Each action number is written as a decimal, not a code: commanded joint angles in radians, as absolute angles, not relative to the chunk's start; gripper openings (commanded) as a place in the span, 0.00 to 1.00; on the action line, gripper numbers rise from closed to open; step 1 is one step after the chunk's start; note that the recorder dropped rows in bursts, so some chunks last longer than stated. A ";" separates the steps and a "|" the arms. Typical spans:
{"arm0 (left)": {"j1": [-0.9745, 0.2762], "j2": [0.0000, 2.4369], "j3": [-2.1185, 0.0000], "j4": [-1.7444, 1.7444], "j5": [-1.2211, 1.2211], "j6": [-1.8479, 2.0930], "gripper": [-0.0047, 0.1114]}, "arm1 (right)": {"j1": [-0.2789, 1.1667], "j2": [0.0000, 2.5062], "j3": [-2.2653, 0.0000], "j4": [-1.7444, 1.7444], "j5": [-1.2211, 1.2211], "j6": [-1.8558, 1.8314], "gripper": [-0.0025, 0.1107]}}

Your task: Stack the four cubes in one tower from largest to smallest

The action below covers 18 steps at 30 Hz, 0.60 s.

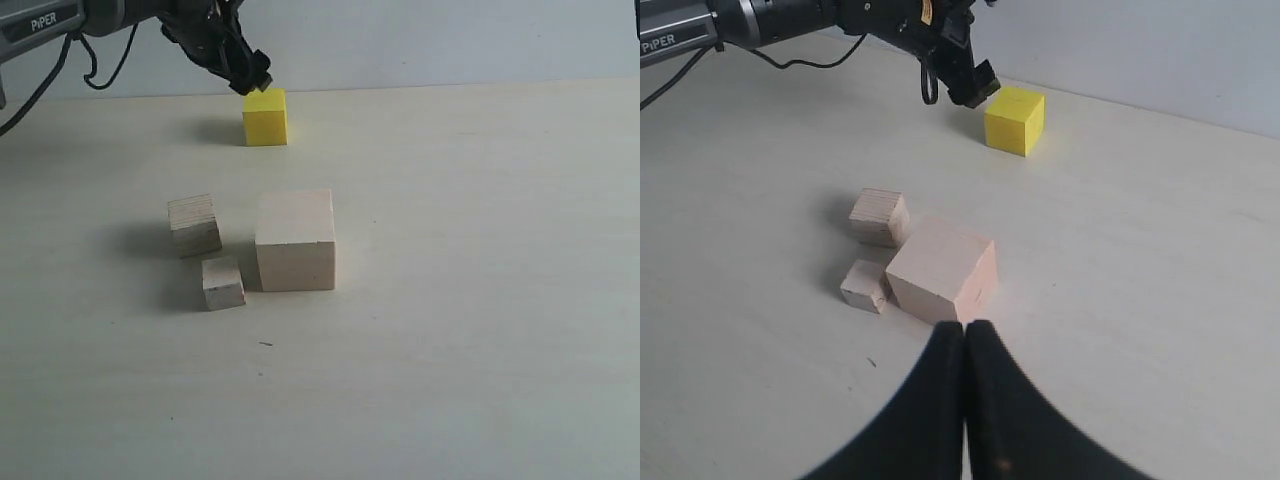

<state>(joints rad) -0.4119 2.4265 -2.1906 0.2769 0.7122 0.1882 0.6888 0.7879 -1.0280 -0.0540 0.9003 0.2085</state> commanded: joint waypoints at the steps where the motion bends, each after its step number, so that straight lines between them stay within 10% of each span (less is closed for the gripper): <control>1: -0.381 2.456 -2.190 0.270 0.693 0.237 0.76 | 0.687 0.782 -1.024 -0.044 0.886 0.212 0.02; 18: -0.383 2.486 -2.190 0.095 0.586 0.202 0.76 | 0.687 0.782 -1.024 -0.044 0.874 0.212 0.02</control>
